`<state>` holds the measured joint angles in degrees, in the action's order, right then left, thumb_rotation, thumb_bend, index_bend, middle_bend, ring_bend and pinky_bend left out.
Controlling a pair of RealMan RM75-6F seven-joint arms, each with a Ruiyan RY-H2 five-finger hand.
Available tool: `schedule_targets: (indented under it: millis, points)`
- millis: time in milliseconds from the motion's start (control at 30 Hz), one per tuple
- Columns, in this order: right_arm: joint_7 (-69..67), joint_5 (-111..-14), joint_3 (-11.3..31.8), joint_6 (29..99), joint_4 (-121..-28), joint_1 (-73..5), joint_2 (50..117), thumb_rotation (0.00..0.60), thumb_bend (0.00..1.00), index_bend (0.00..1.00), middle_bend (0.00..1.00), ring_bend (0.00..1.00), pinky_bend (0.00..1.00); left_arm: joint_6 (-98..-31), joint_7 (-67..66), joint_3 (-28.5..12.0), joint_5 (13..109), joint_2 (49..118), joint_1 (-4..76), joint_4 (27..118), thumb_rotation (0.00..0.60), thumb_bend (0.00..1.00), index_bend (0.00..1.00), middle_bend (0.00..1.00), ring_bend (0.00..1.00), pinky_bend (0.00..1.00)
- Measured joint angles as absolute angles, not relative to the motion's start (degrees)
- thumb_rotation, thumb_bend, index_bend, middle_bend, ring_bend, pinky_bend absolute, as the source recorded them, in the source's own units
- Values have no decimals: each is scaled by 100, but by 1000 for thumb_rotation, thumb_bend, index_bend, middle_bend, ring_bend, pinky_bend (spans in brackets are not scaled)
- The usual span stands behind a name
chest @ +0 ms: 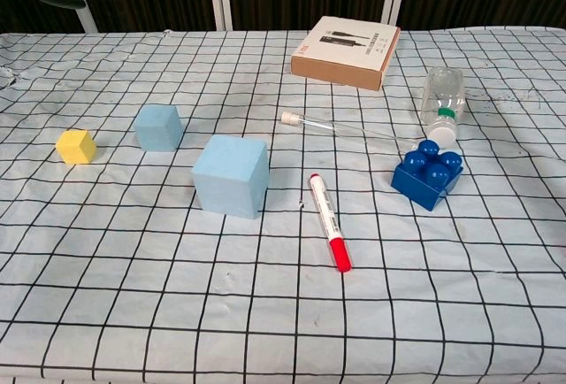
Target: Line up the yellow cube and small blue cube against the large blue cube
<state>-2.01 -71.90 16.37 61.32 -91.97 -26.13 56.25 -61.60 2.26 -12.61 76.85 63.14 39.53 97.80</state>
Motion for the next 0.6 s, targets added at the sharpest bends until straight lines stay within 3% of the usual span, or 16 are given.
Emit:
schedule_targets:
  millis: [600]
  points:
    - [-70,-7097,1610,6154,-9299,-2686,5560,600,200,0,50,0,107,-6189,88,-1302,7639,6263,3939,9857,600,152,97,75,0,0]
